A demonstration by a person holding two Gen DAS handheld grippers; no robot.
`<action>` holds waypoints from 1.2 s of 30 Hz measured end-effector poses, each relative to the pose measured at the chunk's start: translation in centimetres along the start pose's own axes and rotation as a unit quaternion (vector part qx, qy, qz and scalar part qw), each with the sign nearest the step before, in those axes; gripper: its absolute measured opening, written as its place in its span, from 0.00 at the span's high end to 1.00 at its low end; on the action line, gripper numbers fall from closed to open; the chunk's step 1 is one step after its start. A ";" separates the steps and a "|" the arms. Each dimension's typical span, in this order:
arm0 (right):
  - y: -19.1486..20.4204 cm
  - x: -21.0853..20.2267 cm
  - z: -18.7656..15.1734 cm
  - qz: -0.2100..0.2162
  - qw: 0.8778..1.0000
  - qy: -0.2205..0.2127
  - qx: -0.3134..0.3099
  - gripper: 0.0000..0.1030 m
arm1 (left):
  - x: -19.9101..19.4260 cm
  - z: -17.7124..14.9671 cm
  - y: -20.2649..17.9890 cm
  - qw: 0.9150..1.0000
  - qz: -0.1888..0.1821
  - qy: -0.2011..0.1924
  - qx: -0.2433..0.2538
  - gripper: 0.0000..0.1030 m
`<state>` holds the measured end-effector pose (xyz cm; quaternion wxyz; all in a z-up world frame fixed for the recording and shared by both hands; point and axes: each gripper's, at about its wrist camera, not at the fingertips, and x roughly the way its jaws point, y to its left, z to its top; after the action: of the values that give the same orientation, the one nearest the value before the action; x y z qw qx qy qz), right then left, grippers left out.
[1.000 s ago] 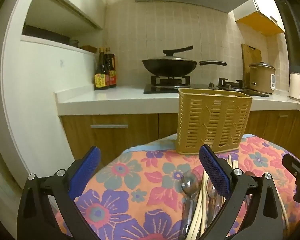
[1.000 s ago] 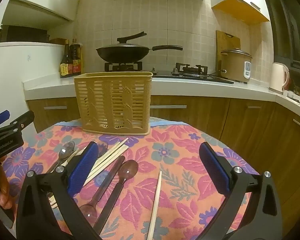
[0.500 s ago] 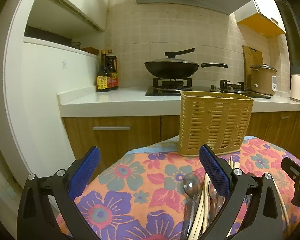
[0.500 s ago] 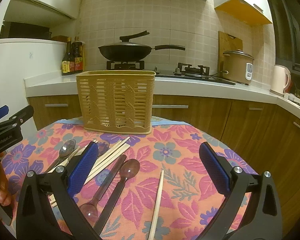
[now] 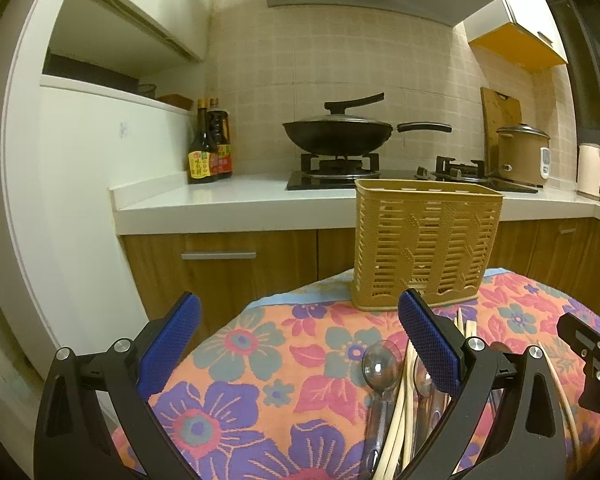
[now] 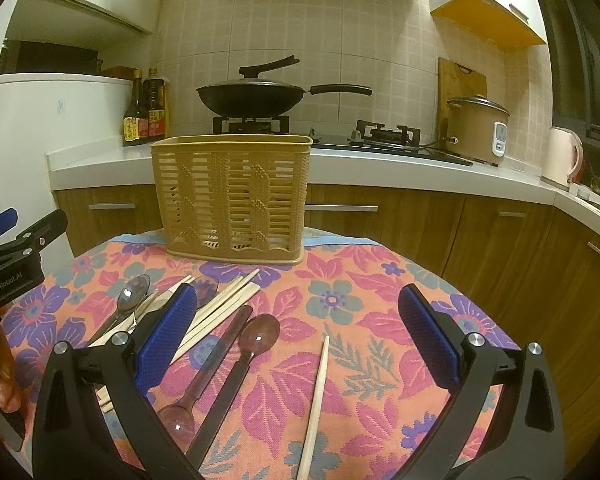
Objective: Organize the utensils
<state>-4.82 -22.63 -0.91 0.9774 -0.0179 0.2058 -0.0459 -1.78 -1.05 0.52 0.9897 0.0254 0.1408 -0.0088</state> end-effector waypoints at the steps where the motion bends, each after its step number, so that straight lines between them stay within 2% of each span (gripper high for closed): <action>1: 0.0 0.0 0.0 0.000 1.000 0.000 0.000 0.06 | 0.0 0.0 -0.1 1.000 0.001 0.000 0.002 0.07; 19: -0.2 0.0 -0.3 -0.002 1.000 -0.021 0.006 0.06 | 0.3 0.0 0.0 1.000 -0.001 0.004 0.000 0.07; 25: 0.2 0.1 -0.1 -0.030 0.999 -0.025 -0.010 0.06 | 0.6 0.0 0.4 1.000 -0.011 0.014 -0.011 0.07; 27: 0.3 0.7 -0.2 -0.033 0.999 -0.001 -0.004 0.06 | 1.1 0.0 1.1 0.999 -0.030 0.032 -0.028 0.07; 28: 0.1 0.7 -0.2 -0.034 0.999 0.003 -0.001 0.06 | 1.6 0.0 1.5 0.996 -0.054 0.053 -0.041 0.07; 30: -0.3 0.9 -0.2 -0.035 0.999 0.015 0.009 0.06 | 2.6 -0.1 2.4 0.990 -0.092 0.090 -0.065 0.08; 31: -0.5 1.1 -0.2 -0.035 0.999 0.025 0.014 0.06 | 3.1 -0.1 2.9 0.983 -0.120 0.111 -0.078 0.08; 34: -1.4 1.9 -0.1 -0.027 0.997 0.056 0.036 0.08 | 4.0 0.1 3.1 0.973 -0.160 0.157 -0.062 0.18; 36: -1.6 2.3 -0.1 -0.022 0.995 0.087 0.040 0.16 | 4.5 0.4 2.8 0.967 -0.174 0.182 -0.034 0.24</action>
<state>-2.91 -24.45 -1.79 0.9544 0.0204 0.2878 -0.0766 2.67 1.73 -0.24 0.9310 -0.0319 0.3207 -0.1712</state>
